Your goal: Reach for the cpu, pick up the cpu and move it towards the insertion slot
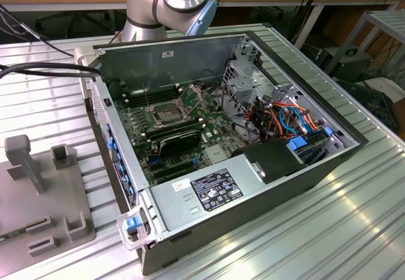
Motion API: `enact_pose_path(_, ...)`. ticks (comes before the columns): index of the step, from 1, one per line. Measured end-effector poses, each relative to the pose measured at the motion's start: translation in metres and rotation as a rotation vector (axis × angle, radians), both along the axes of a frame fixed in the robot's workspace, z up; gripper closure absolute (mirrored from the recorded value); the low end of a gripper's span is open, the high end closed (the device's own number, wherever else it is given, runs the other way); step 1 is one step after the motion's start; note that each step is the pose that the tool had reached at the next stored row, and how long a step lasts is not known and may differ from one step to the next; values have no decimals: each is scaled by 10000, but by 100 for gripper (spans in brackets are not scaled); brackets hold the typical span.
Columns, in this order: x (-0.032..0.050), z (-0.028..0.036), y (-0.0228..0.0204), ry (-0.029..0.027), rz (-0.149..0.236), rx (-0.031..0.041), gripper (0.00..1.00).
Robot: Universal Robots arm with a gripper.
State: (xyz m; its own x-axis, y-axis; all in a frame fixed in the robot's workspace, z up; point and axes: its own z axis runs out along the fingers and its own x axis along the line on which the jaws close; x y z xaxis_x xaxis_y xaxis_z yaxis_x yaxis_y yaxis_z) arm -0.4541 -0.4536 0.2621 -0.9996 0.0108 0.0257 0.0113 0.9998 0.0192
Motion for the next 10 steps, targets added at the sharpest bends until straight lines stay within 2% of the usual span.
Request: enact_pose_path(10, 0, 173, 0, 0, 0, 1, 45)
